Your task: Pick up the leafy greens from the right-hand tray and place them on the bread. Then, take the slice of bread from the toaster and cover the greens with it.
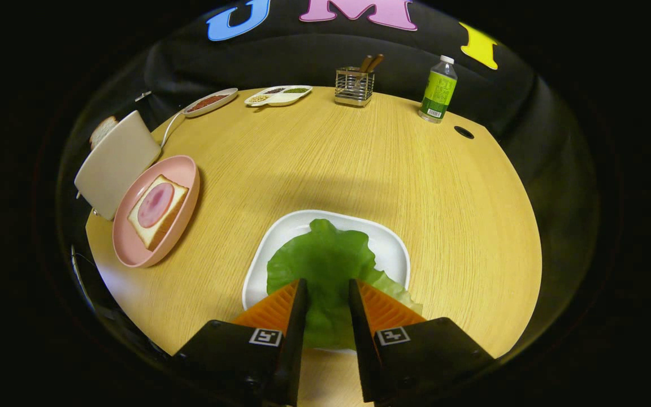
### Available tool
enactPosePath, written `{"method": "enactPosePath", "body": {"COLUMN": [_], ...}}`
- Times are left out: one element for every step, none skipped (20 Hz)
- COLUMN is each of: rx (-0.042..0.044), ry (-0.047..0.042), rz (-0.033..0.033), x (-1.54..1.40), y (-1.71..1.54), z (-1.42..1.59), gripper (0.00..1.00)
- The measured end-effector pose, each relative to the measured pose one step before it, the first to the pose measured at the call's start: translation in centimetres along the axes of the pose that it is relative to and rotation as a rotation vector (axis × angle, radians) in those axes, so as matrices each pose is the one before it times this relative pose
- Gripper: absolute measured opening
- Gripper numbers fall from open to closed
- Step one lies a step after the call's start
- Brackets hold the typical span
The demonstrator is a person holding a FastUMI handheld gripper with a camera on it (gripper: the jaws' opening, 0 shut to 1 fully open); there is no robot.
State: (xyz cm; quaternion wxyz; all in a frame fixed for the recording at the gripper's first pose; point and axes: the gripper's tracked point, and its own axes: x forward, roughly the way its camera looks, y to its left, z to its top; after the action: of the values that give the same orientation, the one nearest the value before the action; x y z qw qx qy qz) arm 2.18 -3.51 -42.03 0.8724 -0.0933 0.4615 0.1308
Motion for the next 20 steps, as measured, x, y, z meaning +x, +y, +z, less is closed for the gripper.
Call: {"method": "enactPosePath", "body": {"rx": [-0.00889,0.00732,0.00260,-0.00591,-0.01009,-0.00322,0.00420,0.00815,0.00346,0.00314,0.00467,0.00757,0.00834,0.00970,0.00974,0.00550,0.00334,0.00380,0.00482,0.00350], "ry": [0.00556,-0.00552,0.00422,-0.00300,0.00347,-0.00154,0.00434,-0.00340,-0.00911,-0.01114,-0.01129,-0.01144,-0.00969,-0.00908,-0.01067,-0.01008,-0.01136,-0.00949,-0.01100,-0.01038], "rz": [0.00198,-0.02032,-0.00113,-0.00205,0.00700,0.00830,0.00434,0.00420,-0.00242,-0.00244,-0.00410,-0.00217,-0.00401,-0.00118,-0.00049,-0.00099,-0.00136,0.00208,0.00430,0.00566], "x": [0.051,-0.239,0.223,-0.342,0.360,-0.045,-0.133,-0.379,-0.338,-0.485,-0.495,-0.618,-0.536,-0.662,-0.646,-0.686,-0.669,-0.567,-0.543,-0.526], "y": [-0.128,-0.541,0.153,0.062,0.181,0.200,-0.009,0.056,-0.069,-0.033,-0.038,-0.013,0.111,0.143,0.287,0.283,0.367,0.509,0.679,0.798], "z": [-0.052,0.303,-0.201,0.106,-0.074,0.113,-0.039,0.195,0.460,0.569,0.479,0.603,0.498,0.584,0.490,0.545,0.546,0.563,0.522,0.499], "gripper": [0.46,0.29,0.12,0.12,0.09,0.08,0.06,0.06,0.06,0.06,0.06,0.06,0.06,0.06,0.06,0.06,0.05,0.05,0.05,0.06]}}
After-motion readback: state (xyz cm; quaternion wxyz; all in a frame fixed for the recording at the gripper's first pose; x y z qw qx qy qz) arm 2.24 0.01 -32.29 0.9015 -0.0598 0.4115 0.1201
